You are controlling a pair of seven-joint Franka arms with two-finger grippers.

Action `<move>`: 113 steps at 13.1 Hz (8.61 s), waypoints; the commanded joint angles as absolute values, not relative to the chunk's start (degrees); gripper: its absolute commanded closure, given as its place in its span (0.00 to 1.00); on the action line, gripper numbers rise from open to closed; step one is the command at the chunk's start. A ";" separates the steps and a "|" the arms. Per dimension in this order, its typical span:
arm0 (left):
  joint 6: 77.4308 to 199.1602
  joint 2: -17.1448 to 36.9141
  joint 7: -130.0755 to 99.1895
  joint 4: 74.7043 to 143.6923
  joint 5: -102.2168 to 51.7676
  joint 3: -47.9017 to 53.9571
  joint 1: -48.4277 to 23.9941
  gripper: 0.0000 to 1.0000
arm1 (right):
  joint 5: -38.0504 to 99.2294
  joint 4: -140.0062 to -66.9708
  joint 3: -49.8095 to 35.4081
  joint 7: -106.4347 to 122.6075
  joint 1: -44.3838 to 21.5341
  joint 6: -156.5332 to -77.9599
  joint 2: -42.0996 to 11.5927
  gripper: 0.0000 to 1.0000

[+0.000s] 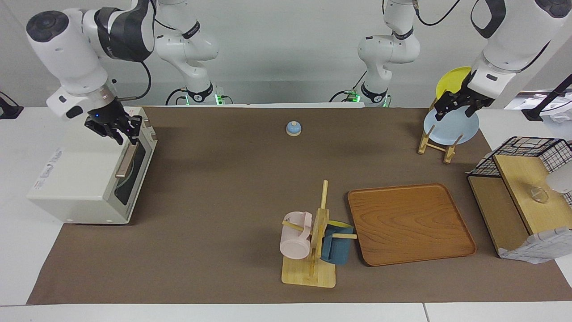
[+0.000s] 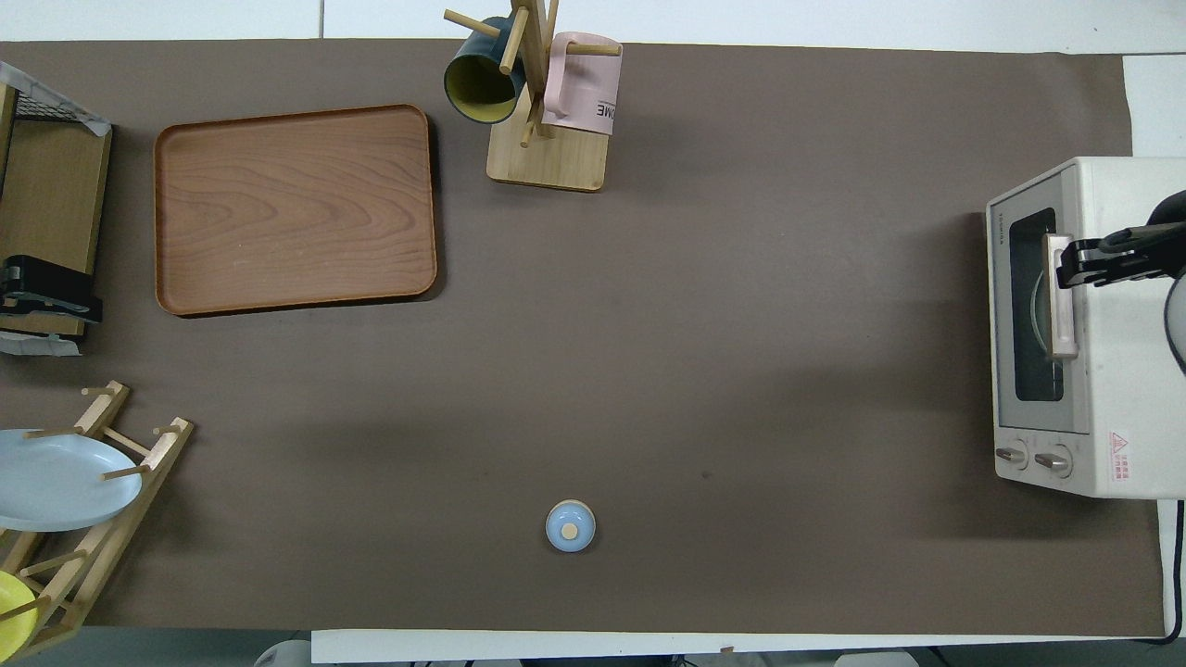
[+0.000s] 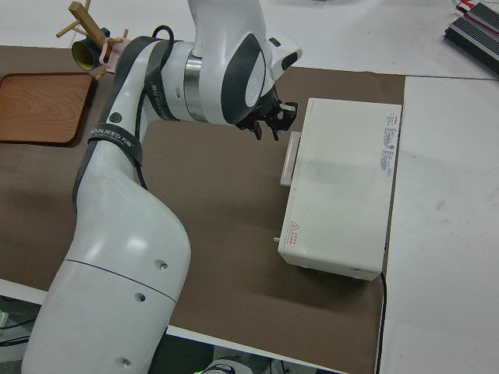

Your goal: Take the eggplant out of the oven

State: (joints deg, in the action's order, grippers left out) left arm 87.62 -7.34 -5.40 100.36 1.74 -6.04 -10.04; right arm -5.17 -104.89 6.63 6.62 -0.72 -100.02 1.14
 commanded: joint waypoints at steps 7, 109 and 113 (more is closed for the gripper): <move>86.40 -6.94 -5.01 99.23 2.02 -5.89 -9.84 0.00 | -12.74 -112.22 6.24 7.91 -0.70 -108.61 -1.32 1.00; 92.26 10.72 -8.79 83.45 -0.88 -11.69 -13.54 0.00 | -1.58 -89.74 0.53 5.71 6.33 -83.23 1.58 0.00; 82.00 7.75 -6.95 80.16 -1.23 -11.69 -13.62 0.00 | -1.76 -90.09 0.44 5.71 6.33 -83.14 1.93 0.00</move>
